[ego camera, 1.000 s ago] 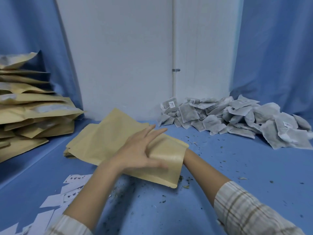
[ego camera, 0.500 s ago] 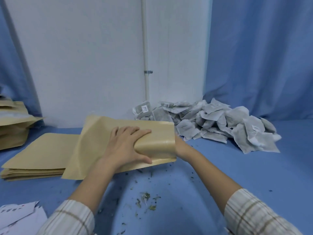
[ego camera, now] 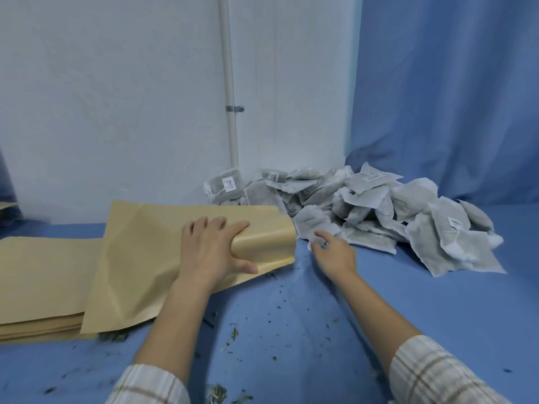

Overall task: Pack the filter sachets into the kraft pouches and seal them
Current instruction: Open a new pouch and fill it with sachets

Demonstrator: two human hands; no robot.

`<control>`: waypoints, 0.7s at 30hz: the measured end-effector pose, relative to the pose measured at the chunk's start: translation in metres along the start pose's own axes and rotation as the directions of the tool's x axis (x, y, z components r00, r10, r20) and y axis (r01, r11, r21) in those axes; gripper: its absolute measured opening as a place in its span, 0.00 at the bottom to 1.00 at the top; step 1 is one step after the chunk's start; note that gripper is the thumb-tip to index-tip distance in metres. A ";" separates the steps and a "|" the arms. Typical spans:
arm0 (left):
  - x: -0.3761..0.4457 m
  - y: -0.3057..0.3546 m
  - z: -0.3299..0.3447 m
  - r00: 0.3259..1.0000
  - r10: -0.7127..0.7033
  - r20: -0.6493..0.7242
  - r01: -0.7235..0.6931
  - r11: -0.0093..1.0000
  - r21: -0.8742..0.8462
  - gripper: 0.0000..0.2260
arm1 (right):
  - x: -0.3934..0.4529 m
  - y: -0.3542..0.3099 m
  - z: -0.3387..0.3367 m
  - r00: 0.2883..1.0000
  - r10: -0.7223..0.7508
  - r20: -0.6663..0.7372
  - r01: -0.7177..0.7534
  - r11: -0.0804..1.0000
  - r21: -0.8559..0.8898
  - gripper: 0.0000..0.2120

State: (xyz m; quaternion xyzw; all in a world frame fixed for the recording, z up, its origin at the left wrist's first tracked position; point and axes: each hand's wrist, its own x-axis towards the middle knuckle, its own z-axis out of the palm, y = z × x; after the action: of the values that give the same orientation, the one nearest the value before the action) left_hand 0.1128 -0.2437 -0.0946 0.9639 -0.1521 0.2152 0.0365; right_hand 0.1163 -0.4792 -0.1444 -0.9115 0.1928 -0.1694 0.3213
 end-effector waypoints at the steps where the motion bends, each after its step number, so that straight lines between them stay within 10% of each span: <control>1: 0.001 0.001 0.003 1.000 -0.003 -0.004 0.003 1.000 0.018 0.40 | 0.008 -0.001 0.004 0.999 0.035 0.030 -0.034 0.999 -0.034 0.20; 4: 0.004 -0.001 0.008 1.000 -0.006 -0.016 0.006 0.999 0.035 0.41 | 0.017 -0.003 0.017 0.993 0.105 0.051 -0.104 0.994 -0.018 0.24; 8: 0.006 -0.006 0.006 0.999 -0.031 -0.038 0.030 0.999 -0.020 0.41 | 0.010 -0.004 0.020 0.950 0.123 -0.288 -0.028 0.949 0.313 0.16; 12: 0.003 -0.009 0.004 0.999 -0.028 -0.015 0.027 0.999 -0.033 0.42 | 0.008 -0.005 -0.007 0.904 0.337 -0.264 0.016 0.589 0.808 0.13; 15: 0.005 -0.013 -0.002 0.999 -0.034 -0.025 0.032 0.996 -0.077 0.42 | 0.006 -0.003 -0.021 0.980 0.186 -0.069 0.004 0.329 0.944 0.12; 21: 0.002 -0.018 -0.009 0.999 -0.032 -0.019 0.030 0.992 -0.122 0.42 | 0.008 -0.006 -0.044 0.988 -0.149 -0.051 0.127 0.559 0.820 0.09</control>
State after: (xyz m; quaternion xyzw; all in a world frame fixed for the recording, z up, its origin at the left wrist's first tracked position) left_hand 0.1169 -0.2259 -0.0859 0.9599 -0.1495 0.2149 0.1001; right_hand 0.1055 -0.5019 -0.1068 -0.6728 0.0167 -0.2530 0.6950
